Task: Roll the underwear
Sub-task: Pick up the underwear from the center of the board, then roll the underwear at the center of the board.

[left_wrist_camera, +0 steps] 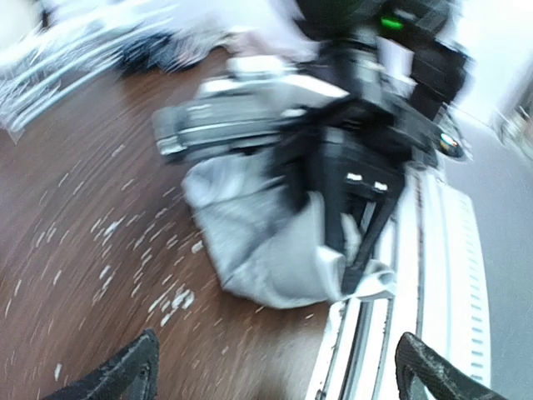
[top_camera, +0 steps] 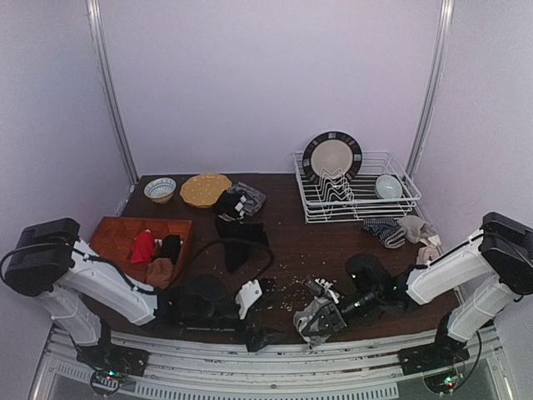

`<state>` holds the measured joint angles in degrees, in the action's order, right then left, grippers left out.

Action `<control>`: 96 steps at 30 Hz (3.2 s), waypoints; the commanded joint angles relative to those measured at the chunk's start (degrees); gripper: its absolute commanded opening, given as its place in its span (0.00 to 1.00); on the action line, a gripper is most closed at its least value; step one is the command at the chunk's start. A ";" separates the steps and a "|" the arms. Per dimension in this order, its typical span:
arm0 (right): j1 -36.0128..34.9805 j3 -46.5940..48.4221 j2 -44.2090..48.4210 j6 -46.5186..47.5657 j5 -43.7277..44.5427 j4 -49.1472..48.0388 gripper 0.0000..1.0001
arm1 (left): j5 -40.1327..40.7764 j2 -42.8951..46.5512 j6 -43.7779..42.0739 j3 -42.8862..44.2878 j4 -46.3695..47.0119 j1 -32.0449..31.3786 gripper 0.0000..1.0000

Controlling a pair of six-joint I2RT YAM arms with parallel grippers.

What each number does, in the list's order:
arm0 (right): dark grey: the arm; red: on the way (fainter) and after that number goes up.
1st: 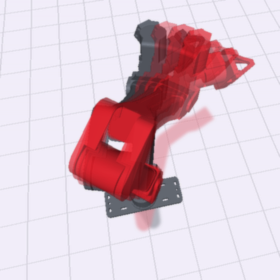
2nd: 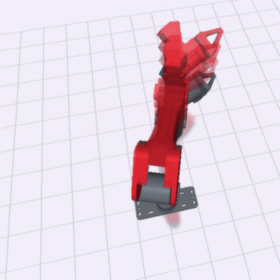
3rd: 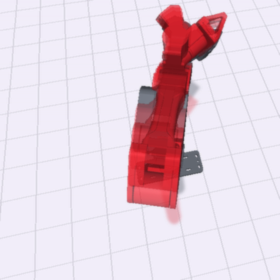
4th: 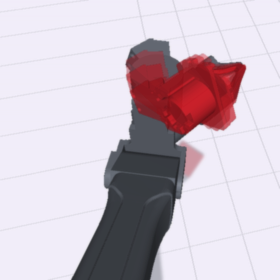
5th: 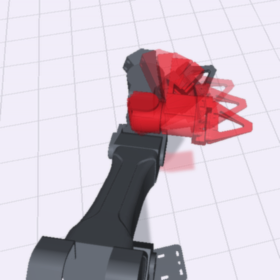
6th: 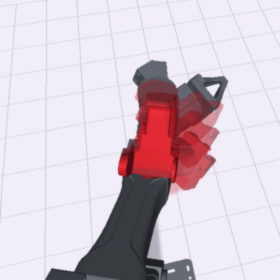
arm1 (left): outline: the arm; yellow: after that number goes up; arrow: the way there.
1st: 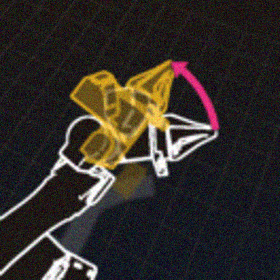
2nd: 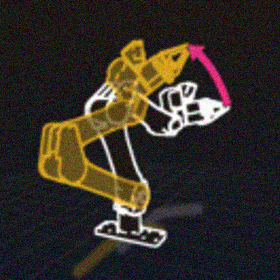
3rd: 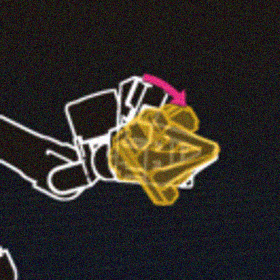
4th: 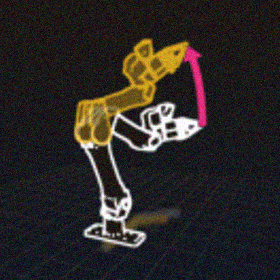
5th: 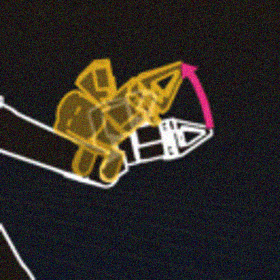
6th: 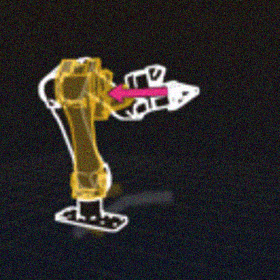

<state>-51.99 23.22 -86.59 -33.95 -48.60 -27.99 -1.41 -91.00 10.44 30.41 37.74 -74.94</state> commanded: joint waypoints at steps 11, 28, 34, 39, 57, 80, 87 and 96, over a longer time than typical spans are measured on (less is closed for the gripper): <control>0.21 -3.92 1.23 -1.74 -1.25 -5.77 0.00 | -30.13 -16.33 -33.98 12.00 3.26 7.73 0.82; -0.10 -2.60 1.46 1.02 0.06 -0.93 0.00 | -45.54 -23.39 -41.02 24.08 -15.35 10.78 0.69; -0.69 -2.43 1.27 1.34 0.52 -0.48 0.00 | -45.20 -25.65 -41.73 26.86 -17.04 10.70 0.61; -1.19 -1.92 0.98 1.53 0.87 0.02 0.00 | -45.61 -27.29 -41.90 28.78 -17.99 10.75 0.47; -8.17 6.02 19.02 5.62 19.29 30.64 0.56 | -43.04 -27.15 -36.80 28.24 -17.85 10.69 0.00; -24.21 11.23 35.82 8.68 58.61 51.56 0.48 | -42.80 -30.54 -8.71 48.38 -56.96 10.60 0.00; -27.84 12.32 29.40 12.09 59.33 49.30 0.35 | -44.82 -37.11 -4.10 56.93 -66.80 10.77 0.00; -30.02 14.29 18.97 15.67 60.82 44.39 0.43 | -47.94 -40.77 3.60 57.08 -65.40 12.44 0.00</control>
<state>-81.71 36.32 -64.77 -20.67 9.85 19.64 -48.05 -129.19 8.95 87.68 -26.39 -63.55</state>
